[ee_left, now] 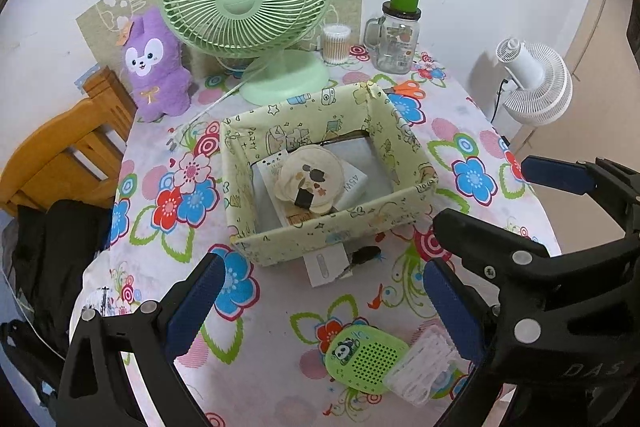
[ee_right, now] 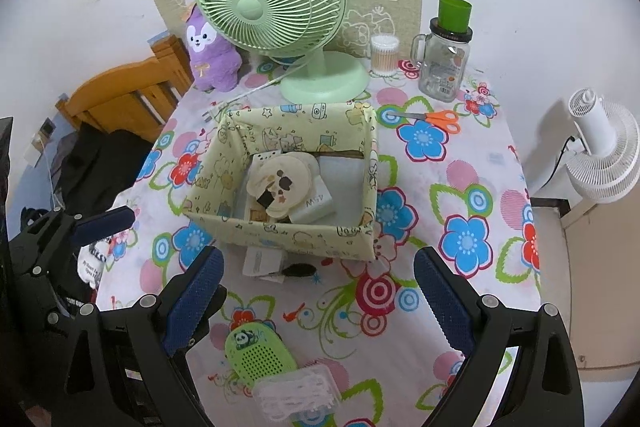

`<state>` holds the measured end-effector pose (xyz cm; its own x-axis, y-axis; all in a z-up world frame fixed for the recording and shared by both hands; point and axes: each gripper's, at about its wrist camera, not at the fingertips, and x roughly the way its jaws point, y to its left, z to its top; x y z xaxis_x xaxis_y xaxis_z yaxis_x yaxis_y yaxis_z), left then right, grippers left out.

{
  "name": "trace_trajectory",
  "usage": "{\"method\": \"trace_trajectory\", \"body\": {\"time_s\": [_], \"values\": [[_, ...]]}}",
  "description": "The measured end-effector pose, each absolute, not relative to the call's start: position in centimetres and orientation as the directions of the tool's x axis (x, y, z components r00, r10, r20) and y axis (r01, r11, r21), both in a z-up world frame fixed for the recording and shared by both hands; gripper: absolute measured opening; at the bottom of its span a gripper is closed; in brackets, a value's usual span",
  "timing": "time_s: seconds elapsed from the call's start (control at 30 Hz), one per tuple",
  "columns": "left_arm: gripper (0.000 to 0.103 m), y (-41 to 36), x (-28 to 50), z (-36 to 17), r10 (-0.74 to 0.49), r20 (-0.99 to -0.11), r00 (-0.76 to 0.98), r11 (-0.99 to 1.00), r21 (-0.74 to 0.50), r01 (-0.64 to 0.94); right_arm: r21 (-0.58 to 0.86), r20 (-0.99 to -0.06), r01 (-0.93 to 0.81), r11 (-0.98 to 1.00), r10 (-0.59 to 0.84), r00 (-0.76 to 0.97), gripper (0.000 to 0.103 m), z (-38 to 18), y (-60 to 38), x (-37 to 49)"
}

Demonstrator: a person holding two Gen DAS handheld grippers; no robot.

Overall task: Organize rigid objects
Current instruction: 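Withdraw both grippers from the box back toward the remaining items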

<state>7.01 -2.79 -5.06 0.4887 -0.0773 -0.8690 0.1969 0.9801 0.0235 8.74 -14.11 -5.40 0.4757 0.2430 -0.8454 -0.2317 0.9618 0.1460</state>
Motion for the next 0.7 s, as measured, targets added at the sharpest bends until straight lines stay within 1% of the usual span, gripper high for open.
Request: {"method": "trace_trajectory", "body": {"time_s": [0.17, 0.23, 0.37, 0.7], "values": [[0.1, -2.9, 6.0, -5.4, -0.085, -0.867, 0.491, 0.981, 0.013, 0.193, 0.137, -0.844, -0.254, 0.957, 0.247, 0.476, 0.098, -5.7, -14.6, 7.5], [0.1, -2.8, 5.6, -5.8, -0.085, -0.867, 0.49, 0.981, 0.013, 0.193, 0.122, -0.844, -0.264, 0.957, 0.24, 0.479, 0.101, -5.9, -14.7, 7.0], [0.1, -2.6, 4.8, -6.3, -0.091, -0.87, 0.484, 0.981, 0.006, 0.196, 0.104, -0.845, -0.282, 0.954, 0.234, 0.48, 0.102, -6.1, -14.7, 6.0], [0.1, -2.3, 3.2, -8.9, -0.116, -0.886, 0.448, 0.961, 0.013, 0.275, 0.121, -0.855, -0.252, 0.96, 0.229, 0.465, 0.103, -7.8, -14.5, 4.1]]}}
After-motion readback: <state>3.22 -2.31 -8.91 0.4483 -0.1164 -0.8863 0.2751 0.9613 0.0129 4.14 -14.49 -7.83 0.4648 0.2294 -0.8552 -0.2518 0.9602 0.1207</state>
